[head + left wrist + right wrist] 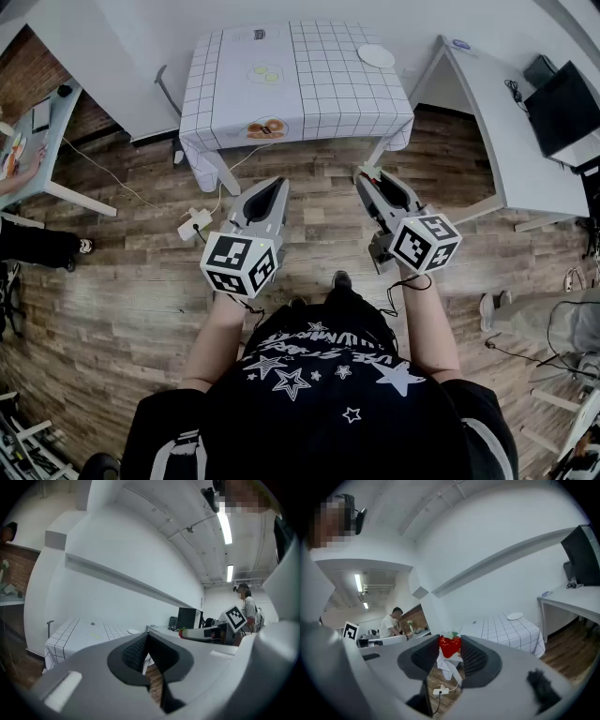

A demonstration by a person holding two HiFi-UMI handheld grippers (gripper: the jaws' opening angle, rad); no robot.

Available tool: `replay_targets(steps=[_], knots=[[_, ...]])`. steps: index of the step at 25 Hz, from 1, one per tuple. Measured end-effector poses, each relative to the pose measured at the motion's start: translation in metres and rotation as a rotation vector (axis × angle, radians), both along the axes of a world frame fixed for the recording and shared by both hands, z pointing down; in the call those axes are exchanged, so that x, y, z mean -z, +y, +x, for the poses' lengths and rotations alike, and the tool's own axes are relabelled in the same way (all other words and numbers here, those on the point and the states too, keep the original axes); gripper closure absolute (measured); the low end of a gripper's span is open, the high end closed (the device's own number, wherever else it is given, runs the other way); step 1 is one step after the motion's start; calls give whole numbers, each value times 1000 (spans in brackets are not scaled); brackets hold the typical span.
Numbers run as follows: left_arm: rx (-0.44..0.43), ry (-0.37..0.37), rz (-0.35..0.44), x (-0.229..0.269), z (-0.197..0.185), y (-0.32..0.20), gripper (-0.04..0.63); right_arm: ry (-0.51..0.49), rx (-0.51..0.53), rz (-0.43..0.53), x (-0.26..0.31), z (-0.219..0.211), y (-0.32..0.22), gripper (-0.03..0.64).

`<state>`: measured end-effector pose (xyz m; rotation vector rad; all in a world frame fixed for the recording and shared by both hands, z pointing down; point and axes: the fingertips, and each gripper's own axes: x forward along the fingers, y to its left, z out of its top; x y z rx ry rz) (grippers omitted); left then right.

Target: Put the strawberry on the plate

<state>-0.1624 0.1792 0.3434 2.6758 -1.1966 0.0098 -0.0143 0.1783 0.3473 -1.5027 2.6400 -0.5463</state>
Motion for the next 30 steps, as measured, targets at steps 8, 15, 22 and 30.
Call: replay_targets(steps=[8, 15, 22, 30], knots=[[7, 18, -5, 5, -3, 4, 588, 6, -8, -5, -2, -1, 9, 466], [-13, 14, -28, -4, -1, 11, 588, 14, -25, -20, -4, 1, 18, 466], [-20, 22, -20, -2, -5, 18, 588, 39, -41, -26, -7, 0, 31, 466], [-4, 43, -33, -9, -15, 36, 588, 23, -39, -17, -5, 1, 47, 466]])
